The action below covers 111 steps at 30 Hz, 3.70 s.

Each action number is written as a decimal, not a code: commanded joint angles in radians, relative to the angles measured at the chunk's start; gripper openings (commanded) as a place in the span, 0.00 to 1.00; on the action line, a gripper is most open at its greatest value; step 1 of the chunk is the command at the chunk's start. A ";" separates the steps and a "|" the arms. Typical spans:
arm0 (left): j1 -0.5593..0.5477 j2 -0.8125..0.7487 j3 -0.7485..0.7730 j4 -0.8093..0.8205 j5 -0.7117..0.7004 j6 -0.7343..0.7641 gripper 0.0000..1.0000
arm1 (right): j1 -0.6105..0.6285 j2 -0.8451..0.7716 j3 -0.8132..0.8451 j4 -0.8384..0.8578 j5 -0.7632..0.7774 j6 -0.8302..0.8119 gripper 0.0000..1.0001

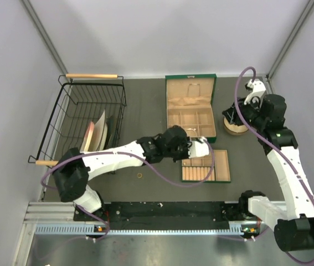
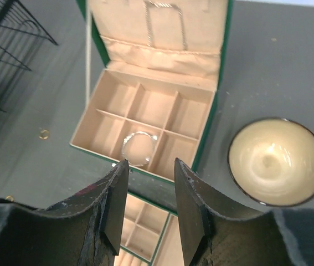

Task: Organize the mixed jewelry

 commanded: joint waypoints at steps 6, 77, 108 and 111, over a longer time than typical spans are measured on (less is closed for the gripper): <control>-0.124 0.025 -0.127 0.225 -0.176 0.539 0.00 | -0.094 -0.009 -0.067 0.022 0.012 -0.084 0.38; -0.362 0.253 0.224 -0.254 -0.316 0.902 0.00 | -0.138 -0.107 -0.122 -0.029 -0.063 -0.153 0.35; -0.296 0.038 -0.047 -0.103 -0.136 1.259 0.00 | -0.138 -0.076 -0.056 -0.171 -0.108 -0.232 0.36; -0.291 0.077 -0.053 -0.044 -0.178 1.250 0.00 | -0.138 -0.063 -0.064 -0.182 -0.109 -0.246 0.35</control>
